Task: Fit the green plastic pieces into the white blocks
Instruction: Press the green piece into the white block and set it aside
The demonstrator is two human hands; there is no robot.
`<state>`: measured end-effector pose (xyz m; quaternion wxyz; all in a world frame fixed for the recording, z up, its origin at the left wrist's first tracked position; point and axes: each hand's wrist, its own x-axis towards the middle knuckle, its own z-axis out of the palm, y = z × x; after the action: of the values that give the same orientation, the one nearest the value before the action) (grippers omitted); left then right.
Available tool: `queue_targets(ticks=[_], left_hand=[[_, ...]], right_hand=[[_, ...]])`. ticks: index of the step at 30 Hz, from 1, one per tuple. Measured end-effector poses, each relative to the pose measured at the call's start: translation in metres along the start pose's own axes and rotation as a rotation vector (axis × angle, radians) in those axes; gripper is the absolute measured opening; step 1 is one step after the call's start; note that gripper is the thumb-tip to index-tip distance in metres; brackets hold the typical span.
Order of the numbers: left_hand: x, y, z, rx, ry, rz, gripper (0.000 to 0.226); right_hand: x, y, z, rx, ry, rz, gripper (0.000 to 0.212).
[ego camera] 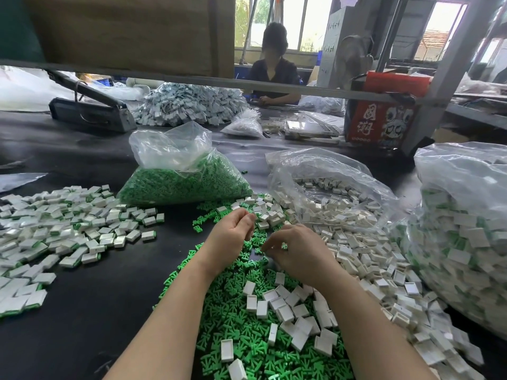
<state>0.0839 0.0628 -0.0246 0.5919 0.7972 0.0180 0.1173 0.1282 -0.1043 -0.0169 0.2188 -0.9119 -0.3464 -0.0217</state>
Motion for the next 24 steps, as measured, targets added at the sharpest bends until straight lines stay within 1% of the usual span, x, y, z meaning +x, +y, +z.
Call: queue_targets(ticks=[2, 4, 8, 10, 13, 15, 17, 19, 22, 24], left_hand=[[0.0, 0.001, 0.0, -0.004, 0.001, 0.0, 0.031], [0.0, 0.002, 0.0, -0.007, -0.001, 0.001, 0.031], [-0.001, 0.004, 0.001, -0.008, -0.011, 0.004, 0.031], [-0.002, 0.004, 0.001, -0.016, -0.017, 0.01, 0.031], [-0.002, 0.005, 0.001, -0.044, -0.016, 0.024, 0.03], [-0.003, 0.005, 0.001, -0.067, -0.02, 0.041, 0.029], [-0.003, 0.006, 0.001, -0.096, -0.03, 0.054, 0.03], [-0.003, 0.005, 0.002, -0.119, -0.045, 0.066, 0.031], [-0.003, 0.005, 0.003, -0.135, -0.072, 0.072, 0.027], [-0.003, 0.004, 0.003, -0.153, -0.087, 0.075, 0.027]], right_hand=[[0.0, -0.003, 0.0, 0.031, -0.059, -0.034, 0.014], [0.0, -0.004, 0.001, 0.007, -0.105, -0.043, 0.016], [0.0, -0.003, 0.001, -0.02, -0.112, -0.05, 0.008], [0.0, -0.003, 0.001, 0.048, -0.095, -0.017, 0.007], [-0.002, -0.003, -0.003, 0.342, 0.033, 0.061, 0.009], [-0.003, -0.005, -0.01, 0.642, 0.166, 0.1, 0.013], [-0.006, -0.007, -0.016, 0.947, 0.242, 0.148, 0.017], [-0.007, -0.009, -0.019, 1.127, 0.256, 0.198, 0.016], [-0.007, -0.01, -0.021, 1.311, 0.231, 0.277, 0.011], [-0.006, -0.01, -0.022, 1.391, 0.236, 0.305, 0.009]])
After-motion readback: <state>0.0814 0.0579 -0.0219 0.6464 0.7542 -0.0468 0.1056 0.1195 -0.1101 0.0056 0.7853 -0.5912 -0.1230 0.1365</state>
